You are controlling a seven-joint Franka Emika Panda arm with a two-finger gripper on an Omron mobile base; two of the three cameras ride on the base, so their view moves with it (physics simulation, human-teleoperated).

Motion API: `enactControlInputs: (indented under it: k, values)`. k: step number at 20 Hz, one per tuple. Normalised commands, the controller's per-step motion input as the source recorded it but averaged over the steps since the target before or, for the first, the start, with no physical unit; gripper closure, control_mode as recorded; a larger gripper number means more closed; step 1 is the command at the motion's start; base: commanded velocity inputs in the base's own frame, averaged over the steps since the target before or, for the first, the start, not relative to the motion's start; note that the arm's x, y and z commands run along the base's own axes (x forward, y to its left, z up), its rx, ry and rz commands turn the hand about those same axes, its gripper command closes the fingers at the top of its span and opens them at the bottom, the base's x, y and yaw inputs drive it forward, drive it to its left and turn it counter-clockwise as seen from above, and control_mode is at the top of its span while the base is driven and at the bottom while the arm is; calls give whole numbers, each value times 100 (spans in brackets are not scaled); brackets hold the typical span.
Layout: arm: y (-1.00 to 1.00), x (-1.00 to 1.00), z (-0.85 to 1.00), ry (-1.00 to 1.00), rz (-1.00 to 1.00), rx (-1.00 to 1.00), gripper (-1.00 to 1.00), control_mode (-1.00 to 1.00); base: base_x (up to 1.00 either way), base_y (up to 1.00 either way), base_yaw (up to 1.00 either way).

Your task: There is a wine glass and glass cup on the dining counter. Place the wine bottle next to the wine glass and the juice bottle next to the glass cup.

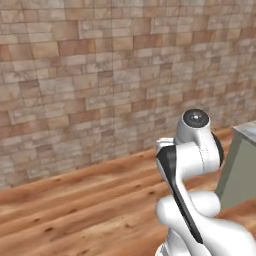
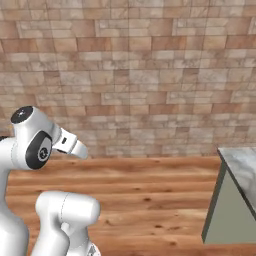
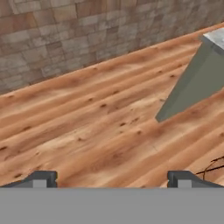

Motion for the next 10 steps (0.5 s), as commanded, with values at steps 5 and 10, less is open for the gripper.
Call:
enactControlInputs:
  k: [5, 10]
  values:
    - [0, 0, 0, 0, 0, 0, -100, 100, 54, 11, -54]
    - [0, 0, 0, 0, 0, 0, -100, 100, 51, 12, -57]
